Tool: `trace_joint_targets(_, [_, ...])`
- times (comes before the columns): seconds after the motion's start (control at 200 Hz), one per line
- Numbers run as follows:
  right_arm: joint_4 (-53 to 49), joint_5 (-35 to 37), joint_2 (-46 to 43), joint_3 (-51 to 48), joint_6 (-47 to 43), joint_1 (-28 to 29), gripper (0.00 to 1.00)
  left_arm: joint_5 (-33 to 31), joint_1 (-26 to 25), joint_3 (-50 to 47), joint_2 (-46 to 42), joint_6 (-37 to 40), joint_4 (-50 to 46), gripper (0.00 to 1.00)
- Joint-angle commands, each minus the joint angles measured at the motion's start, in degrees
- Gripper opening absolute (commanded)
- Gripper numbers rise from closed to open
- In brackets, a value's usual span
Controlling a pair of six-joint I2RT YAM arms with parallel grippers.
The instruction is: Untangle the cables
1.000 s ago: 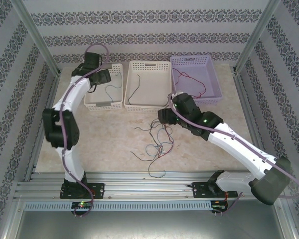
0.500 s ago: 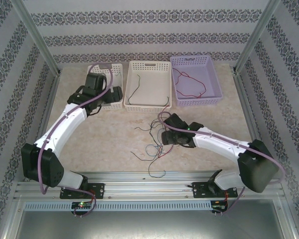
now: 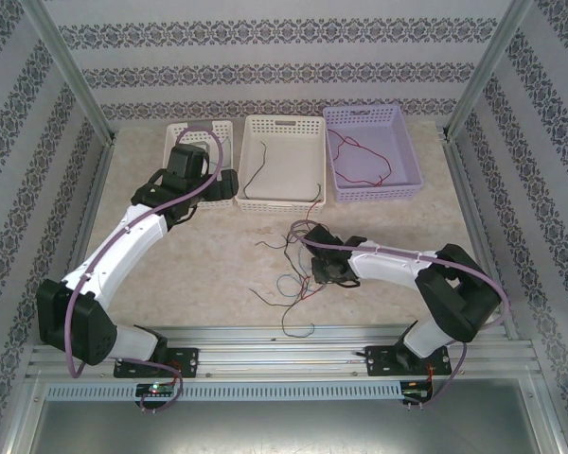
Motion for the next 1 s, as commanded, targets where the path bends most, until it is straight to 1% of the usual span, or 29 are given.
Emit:
trace_joint_targets(0.0, [4.2, -2.5, 1.4, 0.8, 0.7, 0.5, 0.13, -1.6, -1.0, -0.5, -1.6, 2.4, 2.0, 1.0])
trace_joint_targets(0.01, [4.0, -2.2, 1.1, 1.2, 0.6, 0.5, 0.12, -1.6, -1.1, -0.5, -1.7, 2.4, 2.1, 1.0])
trace_joint_targets(0.055, [3.1, -1.2, -0.4, 2.3, -0.2, 0.5, 0.04, -1.2, -1.2, -0.7, -1.6, 2.3, 2.3, 1.0])
trace_joint_targets(0.09, [2.7, -0.5, -1.6, 3.0, -0.8, 0.5, 0.0, -0.4, -1.3, -0.9, -1.6, 2.0, 2.6, 1.0])
trace_joint_targets(0.35, [-1.6, 1.9, -11.7, 10.7, -9.0, 0.4, 0.0, 8.9, -3.5, -2.8, -1.5, 0.9, 7.3, 1.0])
trace_joint_targets(0.43, [-0.6, 0.4, -14.7, 11.9, -11.3, -0.1, 0.0, 12.6, -4.1, -3.6, -1.8, 0.4, 9.5, 1.0])
trace_joint_targets(0.535, [1.8, -2.3, -18.3, 12.7, -13.3, -1.0, 0.0, 19.5, -4.2, -6.0, -2.5, -1.7, 15.0, 1.0])
trace_joint_targets(0.605, [1.9, -2.5, -19.4, 13.6, -13.9, -1.6, 0.0, 24.2, -4.1, -7.1, -2.7, -3.1, 18.5, 1.0])
trace_joint_targets(0.669, [0.7, -3.2, -19.5, 14.9, -14.1, -2.4, 0.0, 27.5, -4.2, -8.0, -3.1, -4.4, 21.2, 1.0])
trace_joint_targets(0.824, [0.1, -5.2, -19.5, 16.2, -13.6, -3.5, 0.0, 38.1, -4.2, -10.2, -3.9, -7.1, 29.6, 1.0])
trace_joint_targets(0.994, [-0.5, -6.6, -19.5, 17.5, -13.2, -3.9, 0.0, 48.7, -4.3, -12.0, -2.3, -12.2, 39.2, 1.0])
